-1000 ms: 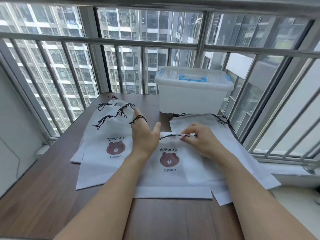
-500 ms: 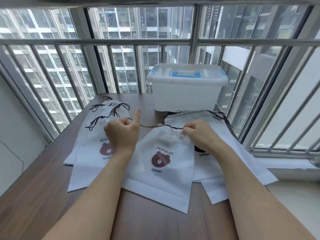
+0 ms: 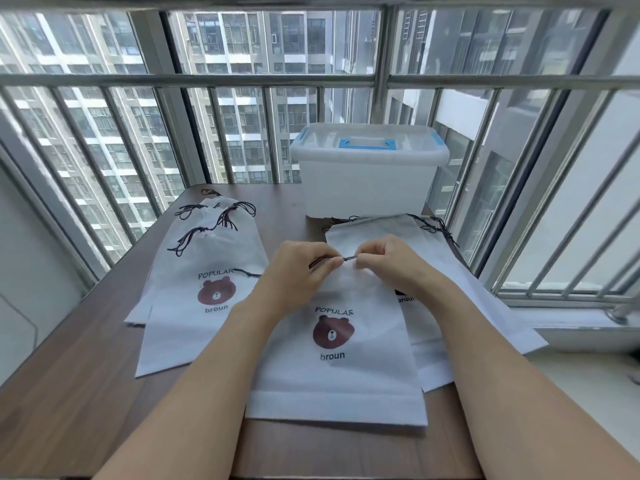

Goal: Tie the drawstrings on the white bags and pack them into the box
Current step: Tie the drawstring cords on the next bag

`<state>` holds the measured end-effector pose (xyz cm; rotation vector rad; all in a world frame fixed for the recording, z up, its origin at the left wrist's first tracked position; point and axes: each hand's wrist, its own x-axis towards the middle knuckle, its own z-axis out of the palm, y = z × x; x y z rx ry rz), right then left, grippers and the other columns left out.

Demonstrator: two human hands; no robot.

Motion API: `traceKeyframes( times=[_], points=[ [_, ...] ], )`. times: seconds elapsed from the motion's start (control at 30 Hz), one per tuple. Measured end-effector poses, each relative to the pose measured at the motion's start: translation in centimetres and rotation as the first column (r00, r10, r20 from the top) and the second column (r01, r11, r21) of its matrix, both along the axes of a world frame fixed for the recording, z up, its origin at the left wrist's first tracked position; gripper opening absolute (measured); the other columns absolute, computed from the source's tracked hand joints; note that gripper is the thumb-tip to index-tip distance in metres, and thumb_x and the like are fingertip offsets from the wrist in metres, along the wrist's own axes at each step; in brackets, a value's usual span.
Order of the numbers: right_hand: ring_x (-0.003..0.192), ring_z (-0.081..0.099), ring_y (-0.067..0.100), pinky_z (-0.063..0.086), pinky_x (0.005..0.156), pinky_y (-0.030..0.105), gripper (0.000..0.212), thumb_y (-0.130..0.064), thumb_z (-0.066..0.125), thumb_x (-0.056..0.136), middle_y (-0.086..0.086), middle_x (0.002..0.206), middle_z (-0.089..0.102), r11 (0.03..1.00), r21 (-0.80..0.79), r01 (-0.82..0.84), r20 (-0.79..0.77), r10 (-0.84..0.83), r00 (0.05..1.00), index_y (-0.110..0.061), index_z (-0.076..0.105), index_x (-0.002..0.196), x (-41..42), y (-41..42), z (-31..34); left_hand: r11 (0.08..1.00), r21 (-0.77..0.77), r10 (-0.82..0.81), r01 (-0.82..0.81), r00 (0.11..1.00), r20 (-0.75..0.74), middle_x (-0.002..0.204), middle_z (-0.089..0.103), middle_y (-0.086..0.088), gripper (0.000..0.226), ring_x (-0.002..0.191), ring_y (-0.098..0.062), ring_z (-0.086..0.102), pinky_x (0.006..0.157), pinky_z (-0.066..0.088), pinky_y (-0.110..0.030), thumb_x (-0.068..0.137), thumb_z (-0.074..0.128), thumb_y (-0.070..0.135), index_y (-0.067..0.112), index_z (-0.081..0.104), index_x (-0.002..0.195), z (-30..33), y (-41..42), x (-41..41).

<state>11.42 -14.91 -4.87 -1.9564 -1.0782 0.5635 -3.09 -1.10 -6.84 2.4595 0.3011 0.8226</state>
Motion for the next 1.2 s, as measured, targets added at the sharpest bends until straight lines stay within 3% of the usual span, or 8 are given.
traceKeyframes(
  times=[0.1, 0.3, 0.4, 0.57, 0.73, 0.9, 1.03, 1.2],
  points=[
    [0.057, 0.034, 0.013, 0.025, 0.055, 0.029, 0.031, -0.044, 0.067, 0.088, -0.004, 0.061, 0.040, 0.997, 0.053, -0.053, 0.004, 0.053, 0.999, -0.018, 0.069, 0.071, -0.6, -0.3, -0.1, 0.991, -0.130, -0.013, 0.012, 1.000, -0.010, 0.061, 0.066, 0.005, 0.018, 0.056, -0.012, 0.059, 0.057, 0.048, -0.030, 0.093, 0.069, 0.027, 0.013, 0.077, 0.085, 0.0, -0.2, -0.6],
    [0.050, 0.026, 0.010, 0.019, 0.049, 0.028, 0.040, -0.028, 0.063, 0.096, -0.007, 0.055, 0.032, 0.993, 0.095, -0.064, 0.047, 0.060, 0.997, -0.019, 0.049, 0.059, -0.9, 0.3, -0.1, 0.950, -0.294, 0.131, -0.103, 0.988, 0.076, 0.049, 0.047, 0.010, 0.039, 0.046, -0.003, 0.039, 0.049, 0.032, -0.018, 0.089, 0.074, 0.031, 0.013, 0.058, 0.057, 0.3, -0.7, -0.7],
    [0.055, 0.026, 0.012, 0.019, 0.054, 0.032, 0.033, -0.026, 0.061, 0.094, -0.002, 0.061, 0.031, 0.991, 0.119, -0.060, -0.030, 0.064, 0.998, -0.016, 0.050, 0.064, -0.5, 0.6, -0.2, 0.844, -0.537, 0.056, -0.002, 0.995, 0.083, 0.061, 0.042, -0.001, 0.043, 0.057, -0.012, 0.039, 0.058, 0.033, -0.028, 0.096, 0.064, 0.030, 0.002, 0.052, 0.064, 0.6, -0.3, -0.3],
    [0.071, 0.030, 0.020, 0.020, 0.068, 0.036, 0.025, -0.035, 0.058, 0.081, 0.004, 0.072, 0.034, 0.989, 0.135, -0.056, -0.090, 0.069, 0.994, -0.017, 0.049, 0.066, -0.8, 0.9, -0.2, 0.511, -0.826, -0.160, 0.236, 0.971, 0.179, 0.093, 0.070, -0.008, 0.035, 0.095, -0.013, 0.064, 0.083, 0.049, -0.018, 0.102, 0.051, 0.026, 0.010, 0.066, 0.076, 1.7, -0.8, -0.6],
    [0.067, 0.049, 0.025, 0.037, 0.066, 0.037, 0.026, -0.026, 0.057, 0.092, 0.012, 0.074, 0.052, 0.966, 0.256, 0.023, -0.489, 0.109, 0.865, -0.009, 0.059, 0.072, -0.3, 0.3, 0.3, 0.490, -0.851, -0.082, 0.189, 0.982, 0.171, 0.094, 0.074, 0.000, 0.039, 0.098, -0.012, 0.065, 0.099, 0.045, -0.028, 0.103, 0.048, 0.034, 0.020, 0.075, 0.078, 2.4, -0.7, -0.9],
    [0.076, 0.059, 0.021, 0.047, 0.077, 0.028, 0.041, -0.020, 0.048, 0.102, 0.008, 0.076, 0.060, 0.903, 0.424, 0.073, -0.627, 0.234, 0.743, -0.009, 0.073, 0.072, 0.3, 0.6, 0.2, 0.222, -0.940, -0.131, 0.260, 0.963, 0.235, 0.097, 0.071, -0.007, 0.029, 0.082, -0.017, 0.068, 0.073, 0.056, -0.025, 0.104, 0.046, 0.020, 0.002, 0.069, 0.105, 2.2, -0.7, -0.7],
    [0.077, 0.063, 0.015, 0.053, 0.078, 0.020, 0.036, -0.022, 0.046, 0.105, 0.003, 0.080, 0.071, 0.898, 0.424, 0.119, -0.563, 0.159, 0.811, -0.010, 0.055, 0.072, 0.2, 0.8, 0.3, 0.198, -0.943, -0.152, 0.267, 0.959, 0.239, 0.099, 0.071, -0.008, 0.027, 0.082, -0.019, 0.068, 0.073, 0.056, -0.026, 0.104, 0.049, 0.020, 0.004, 0.070, 0.103, 2.0, -0.8, -0.4],
    [0.051, 0.046, 0.013, 0.042, 0.049, 0.022, 0.039, -0.027, 0.059, 0.098, 0.001, 0.067, 0.054, 0.936, 0.335, 0.109, -0.668, 0.154, 0.728, -0.017, 0.046, 0.063, -0.6, 0.5, 0.4, 0.209, -0.950, -0.075, 0.232, 0.972, 0.221, 0.081, 0.069, -0.003, 0.026, 0.064, -0.015, 0.064, 0.061, 0.055, -0.023, 0.096, 0.059, 0.030, 0.011, 0.072, 0.086, 2.0, -1.0, -0.1]
  ],
)
